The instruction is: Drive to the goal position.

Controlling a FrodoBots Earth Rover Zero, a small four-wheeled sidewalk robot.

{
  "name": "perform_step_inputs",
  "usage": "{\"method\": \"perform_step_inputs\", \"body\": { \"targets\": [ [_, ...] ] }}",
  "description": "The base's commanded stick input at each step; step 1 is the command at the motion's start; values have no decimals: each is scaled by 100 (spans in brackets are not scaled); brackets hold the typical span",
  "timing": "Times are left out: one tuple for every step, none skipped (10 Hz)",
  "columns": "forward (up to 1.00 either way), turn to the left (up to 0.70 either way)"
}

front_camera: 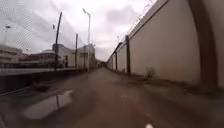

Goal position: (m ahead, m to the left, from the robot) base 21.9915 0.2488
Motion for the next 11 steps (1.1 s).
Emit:
{"method": "perform_step_inputs", "body": {
  "targets": [
    [70,0],
    [70,0],
    [70,0],
    [70,0],
    [70,0],
    [70,0],
    [70,0],
    [70,0],
    [70,0],
    [70,0],
    [70,0]
  ]
}}
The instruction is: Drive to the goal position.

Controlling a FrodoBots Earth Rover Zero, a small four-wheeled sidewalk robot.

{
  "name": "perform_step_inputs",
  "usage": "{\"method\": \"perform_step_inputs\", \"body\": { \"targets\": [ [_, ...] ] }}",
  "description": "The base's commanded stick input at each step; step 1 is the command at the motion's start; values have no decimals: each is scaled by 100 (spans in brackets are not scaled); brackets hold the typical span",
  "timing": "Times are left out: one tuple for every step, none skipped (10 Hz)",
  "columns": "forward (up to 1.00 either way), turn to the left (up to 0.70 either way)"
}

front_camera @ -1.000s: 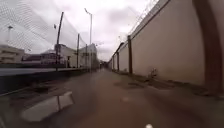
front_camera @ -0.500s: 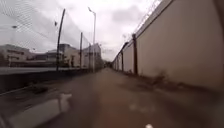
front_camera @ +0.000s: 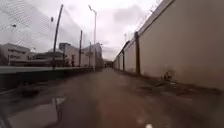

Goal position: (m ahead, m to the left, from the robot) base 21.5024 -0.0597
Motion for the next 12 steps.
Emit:
{"method": "perform_step_inputs", "body": {
  "targets": [
    [70,0],
    [70,0],
    [70,0],
    [70,0],
    [70,0],
    [70,0],
    [70,0],
    [70,0],
    [70,0],
    [70,0],
    [70,0],
    [70,0]
  ]
}}
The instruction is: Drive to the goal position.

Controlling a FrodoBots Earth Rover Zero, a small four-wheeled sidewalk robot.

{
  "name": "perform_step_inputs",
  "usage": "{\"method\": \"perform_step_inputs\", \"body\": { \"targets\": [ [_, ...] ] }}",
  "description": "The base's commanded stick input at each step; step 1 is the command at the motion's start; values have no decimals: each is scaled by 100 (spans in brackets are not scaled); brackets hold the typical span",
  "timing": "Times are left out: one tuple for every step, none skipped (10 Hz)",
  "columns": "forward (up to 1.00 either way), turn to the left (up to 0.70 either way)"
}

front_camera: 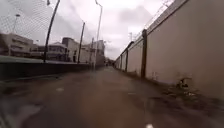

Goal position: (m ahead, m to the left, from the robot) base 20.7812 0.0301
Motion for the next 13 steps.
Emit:
{"method": "perform_step_inputs", "body": {
  "targets": [
    [70,0],
    [70,0],
    [70,0],
    [70,0],
    [70,0],
    [70,0],
    [70,0],
    [70,0],
    [70,0],
    [70,0],
    [70,0],
    [70,0],
    [70,0]
  ]
}}
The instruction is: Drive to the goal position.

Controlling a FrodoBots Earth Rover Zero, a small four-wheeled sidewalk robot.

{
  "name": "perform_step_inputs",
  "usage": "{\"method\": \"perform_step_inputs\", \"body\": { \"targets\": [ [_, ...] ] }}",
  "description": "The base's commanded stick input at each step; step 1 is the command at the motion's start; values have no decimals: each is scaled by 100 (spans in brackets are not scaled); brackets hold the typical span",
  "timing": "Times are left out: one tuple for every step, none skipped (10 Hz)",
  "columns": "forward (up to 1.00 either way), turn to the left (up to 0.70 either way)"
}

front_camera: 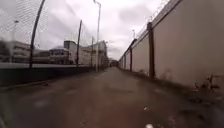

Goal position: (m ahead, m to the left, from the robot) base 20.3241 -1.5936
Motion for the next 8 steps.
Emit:
{"method": "perform_step_inputs", "body": {
  "targets": [
    [70,0],
    [70,0],
    [70,0],
    [70,0],
    [70,0],
    [70,0],
    [70,0],
    [70,0]
  ]
}}
